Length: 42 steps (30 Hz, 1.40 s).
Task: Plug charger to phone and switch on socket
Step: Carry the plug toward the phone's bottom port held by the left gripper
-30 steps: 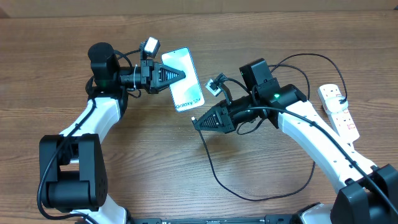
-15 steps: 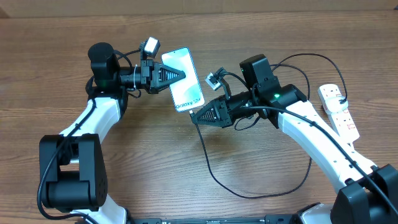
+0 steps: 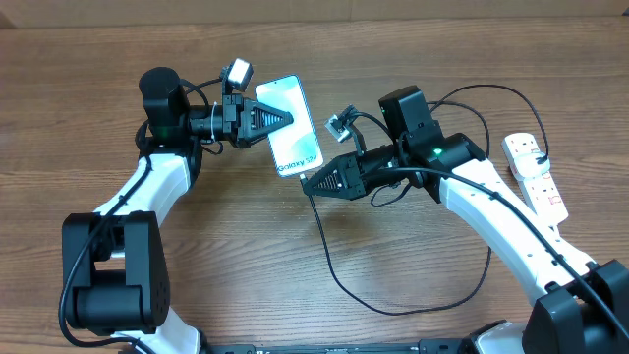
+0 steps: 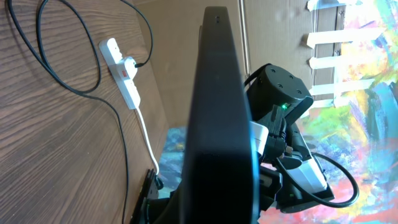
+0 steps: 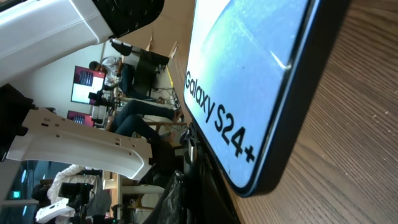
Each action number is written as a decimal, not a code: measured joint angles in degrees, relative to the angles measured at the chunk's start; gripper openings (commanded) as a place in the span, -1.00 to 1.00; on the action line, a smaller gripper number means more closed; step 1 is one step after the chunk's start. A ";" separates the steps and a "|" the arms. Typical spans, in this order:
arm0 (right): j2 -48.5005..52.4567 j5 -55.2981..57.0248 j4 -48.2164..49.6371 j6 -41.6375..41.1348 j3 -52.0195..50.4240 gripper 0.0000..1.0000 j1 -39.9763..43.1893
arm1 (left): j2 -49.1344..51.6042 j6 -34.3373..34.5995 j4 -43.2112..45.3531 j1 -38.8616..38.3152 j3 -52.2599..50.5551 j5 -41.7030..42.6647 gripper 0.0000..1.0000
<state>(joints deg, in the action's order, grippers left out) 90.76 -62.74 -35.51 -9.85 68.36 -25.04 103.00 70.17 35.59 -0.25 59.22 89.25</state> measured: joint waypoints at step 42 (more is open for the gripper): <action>0.15 -0.02 0.48 -5.31 0.00 -0.92 1.05 | 0.00 1.90 0.02 0.00 0.00 -0.28 -0.91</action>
<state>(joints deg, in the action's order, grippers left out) 90.91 -62.76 -35.03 -15.16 68.36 -23.99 103.00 72.07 35.62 -0.25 59.22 88.97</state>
